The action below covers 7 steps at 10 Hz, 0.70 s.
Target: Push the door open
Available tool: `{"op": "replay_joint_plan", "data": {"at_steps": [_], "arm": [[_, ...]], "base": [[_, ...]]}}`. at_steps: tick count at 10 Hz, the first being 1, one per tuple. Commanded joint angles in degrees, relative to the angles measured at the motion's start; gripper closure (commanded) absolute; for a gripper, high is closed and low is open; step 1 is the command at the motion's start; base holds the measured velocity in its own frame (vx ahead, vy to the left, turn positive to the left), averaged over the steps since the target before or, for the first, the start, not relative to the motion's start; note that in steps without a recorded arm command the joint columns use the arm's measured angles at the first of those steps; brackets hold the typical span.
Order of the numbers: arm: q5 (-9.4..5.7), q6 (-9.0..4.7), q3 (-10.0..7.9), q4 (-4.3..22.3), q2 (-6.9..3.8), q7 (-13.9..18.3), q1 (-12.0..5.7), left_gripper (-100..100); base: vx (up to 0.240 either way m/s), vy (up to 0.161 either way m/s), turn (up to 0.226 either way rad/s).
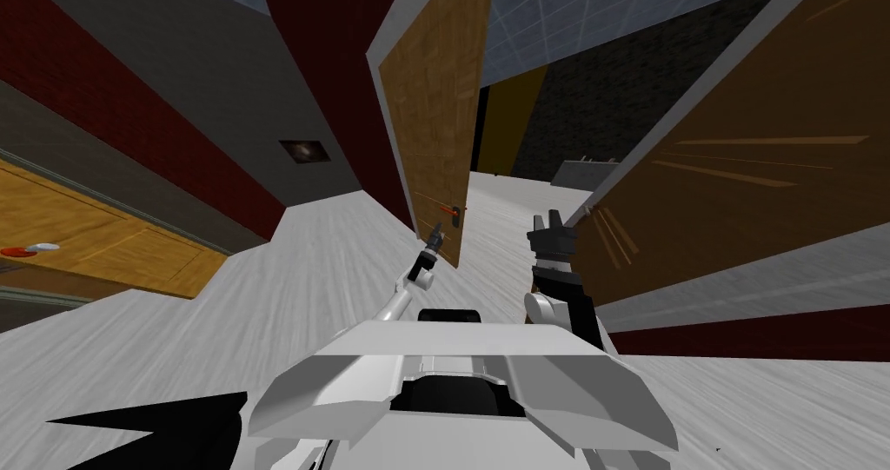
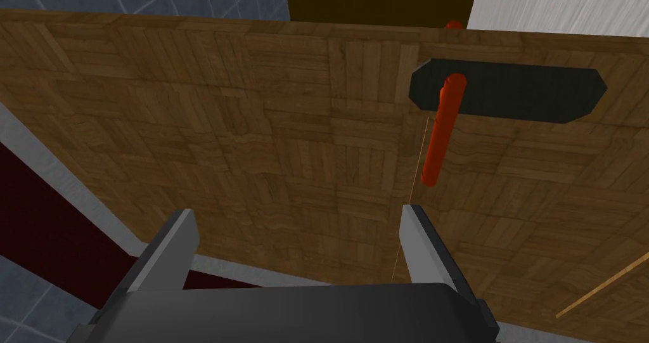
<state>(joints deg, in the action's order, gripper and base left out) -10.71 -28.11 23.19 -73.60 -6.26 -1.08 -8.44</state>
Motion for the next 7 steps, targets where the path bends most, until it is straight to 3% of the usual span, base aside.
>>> {"op": "replay_joint_plan", "data": {"at_steps": [1,7], "arm": [[-0.58,0.22,0.72,1.95,-0.01,0.29,-1.29,-100],[-2.91,0.81,3.56,9.92,0.02,1.44,-6.56,-100]], "base": [[0.076,0.077,-0.092],[0.081,0.103,-0.091]]}}
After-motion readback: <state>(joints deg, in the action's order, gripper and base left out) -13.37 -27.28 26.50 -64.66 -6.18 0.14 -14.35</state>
